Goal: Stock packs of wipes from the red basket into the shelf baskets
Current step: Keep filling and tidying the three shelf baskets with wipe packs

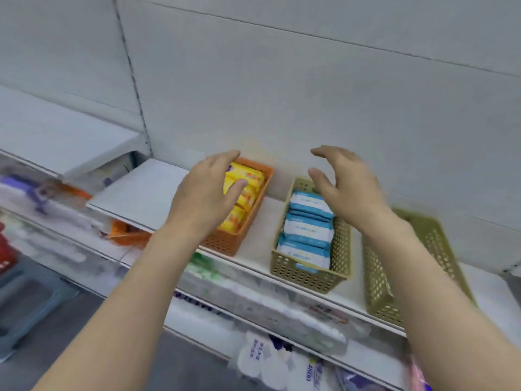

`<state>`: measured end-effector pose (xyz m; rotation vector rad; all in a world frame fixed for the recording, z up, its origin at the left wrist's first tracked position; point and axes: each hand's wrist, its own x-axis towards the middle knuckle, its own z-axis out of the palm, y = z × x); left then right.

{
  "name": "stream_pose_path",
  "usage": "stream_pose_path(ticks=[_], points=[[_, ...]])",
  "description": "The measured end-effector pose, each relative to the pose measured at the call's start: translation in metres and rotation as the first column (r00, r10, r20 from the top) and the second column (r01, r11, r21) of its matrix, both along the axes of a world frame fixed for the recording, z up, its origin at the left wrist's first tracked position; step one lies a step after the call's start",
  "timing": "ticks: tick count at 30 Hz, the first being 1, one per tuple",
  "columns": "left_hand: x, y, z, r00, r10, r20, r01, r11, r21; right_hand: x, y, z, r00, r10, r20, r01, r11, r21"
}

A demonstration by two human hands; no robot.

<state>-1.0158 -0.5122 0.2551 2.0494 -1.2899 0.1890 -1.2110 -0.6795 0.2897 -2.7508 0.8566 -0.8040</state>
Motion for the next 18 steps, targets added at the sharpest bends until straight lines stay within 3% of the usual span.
stream_pose_path(ticks=[9,18], points=[[0.11,0.22,-0.062,0.955,0.271,-0.122,-0.267,0.963,0.042,0.156,0.176,-0.077,0.95,0.309,-0.039,-0.301,0.943,0.142],[0.25,0.346,-0.083,0.866,0.477,-0.148,-0.474,0.879,0.063,0.35,0.277,-0.1,0.834,0.532,-0.149,-0.511,0.845,0.156]])
